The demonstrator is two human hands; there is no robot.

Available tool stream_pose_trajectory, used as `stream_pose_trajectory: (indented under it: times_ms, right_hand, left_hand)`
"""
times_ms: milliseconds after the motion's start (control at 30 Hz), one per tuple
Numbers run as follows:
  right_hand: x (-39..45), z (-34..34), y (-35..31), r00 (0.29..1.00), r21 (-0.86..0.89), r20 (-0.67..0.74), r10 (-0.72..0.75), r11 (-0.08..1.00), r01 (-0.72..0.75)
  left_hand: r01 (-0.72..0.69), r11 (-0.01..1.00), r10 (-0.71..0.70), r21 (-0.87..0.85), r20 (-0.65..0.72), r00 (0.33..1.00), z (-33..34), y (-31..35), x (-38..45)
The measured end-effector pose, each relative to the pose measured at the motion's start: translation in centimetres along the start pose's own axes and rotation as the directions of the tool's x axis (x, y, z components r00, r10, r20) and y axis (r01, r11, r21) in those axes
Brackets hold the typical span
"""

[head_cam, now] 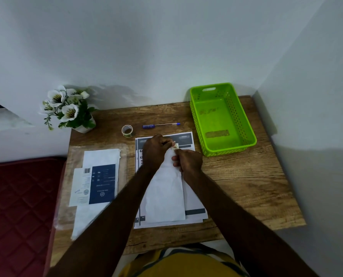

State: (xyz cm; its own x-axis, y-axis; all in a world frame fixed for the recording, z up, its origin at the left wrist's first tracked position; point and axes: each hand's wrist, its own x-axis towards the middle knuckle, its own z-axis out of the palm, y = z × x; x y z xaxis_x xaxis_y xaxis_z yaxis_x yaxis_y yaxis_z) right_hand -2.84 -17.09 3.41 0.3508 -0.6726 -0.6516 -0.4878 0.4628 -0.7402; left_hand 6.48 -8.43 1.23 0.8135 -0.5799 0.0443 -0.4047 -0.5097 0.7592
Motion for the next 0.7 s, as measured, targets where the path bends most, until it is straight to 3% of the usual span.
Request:
stream_pose_trajectory:
  times_ms: [400,700]
  right_hand:
    - [0.3,0.2,0.0,0.999,0.026,0.007,0.037,0.999,-0.037]
    - [0.5,0.0,-0.3,0.996,-0.017,0.021,0.083,0.996,-0.082]
  left_hand:
    - [0.100,0.989,-0.098,0.108,-0.022,0.995,1.4,-1.8,0.3]
    - [0.026,0.992,-0.024,0.120,-0.025,0.999,1.1,-0.8,0.2]
